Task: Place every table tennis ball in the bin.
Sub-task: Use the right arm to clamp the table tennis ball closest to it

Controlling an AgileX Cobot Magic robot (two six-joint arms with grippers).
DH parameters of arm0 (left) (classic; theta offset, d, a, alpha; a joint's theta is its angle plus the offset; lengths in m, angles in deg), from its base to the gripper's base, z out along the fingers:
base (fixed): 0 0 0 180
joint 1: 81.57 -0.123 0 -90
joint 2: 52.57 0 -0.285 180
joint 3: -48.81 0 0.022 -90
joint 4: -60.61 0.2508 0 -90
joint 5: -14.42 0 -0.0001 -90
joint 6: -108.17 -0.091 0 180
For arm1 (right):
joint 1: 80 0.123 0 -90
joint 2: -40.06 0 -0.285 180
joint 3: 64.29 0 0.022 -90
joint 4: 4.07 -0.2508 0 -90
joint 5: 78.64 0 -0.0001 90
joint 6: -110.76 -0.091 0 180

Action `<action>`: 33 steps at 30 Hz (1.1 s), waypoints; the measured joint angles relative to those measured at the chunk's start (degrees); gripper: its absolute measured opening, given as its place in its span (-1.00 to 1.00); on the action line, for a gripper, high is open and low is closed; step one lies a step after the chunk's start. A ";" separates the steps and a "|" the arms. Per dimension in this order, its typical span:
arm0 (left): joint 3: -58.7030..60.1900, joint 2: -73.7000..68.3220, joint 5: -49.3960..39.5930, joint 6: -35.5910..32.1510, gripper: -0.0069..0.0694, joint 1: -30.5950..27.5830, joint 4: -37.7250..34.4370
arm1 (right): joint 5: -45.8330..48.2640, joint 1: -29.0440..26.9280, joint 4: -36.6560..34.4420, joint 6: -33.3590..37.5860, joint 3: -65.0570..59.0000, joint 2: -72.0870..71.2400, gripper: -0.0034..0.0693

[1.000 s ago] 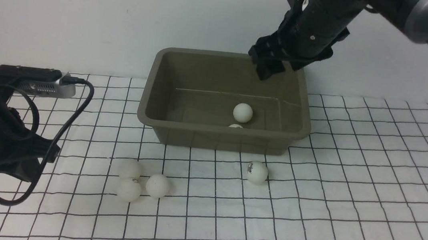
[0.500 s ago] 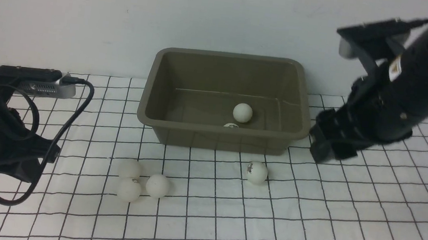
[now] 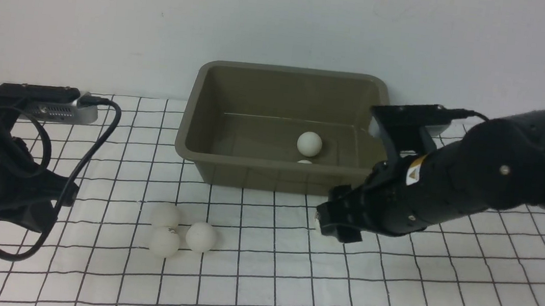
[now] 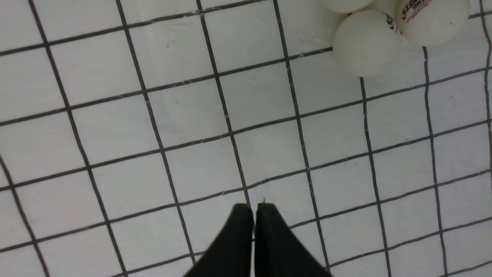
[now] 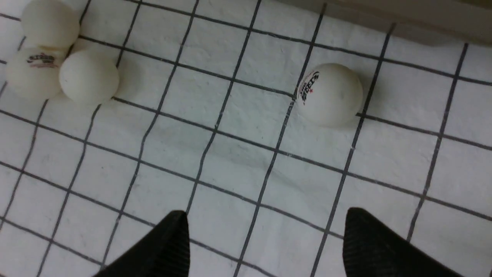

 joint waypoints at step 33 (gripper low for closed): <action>0.00 0.00 -0.86 0.00 -0.83 0.00 -0.17 | 2.56 0.82 19.42 -10.73 17.57 25.52 0.42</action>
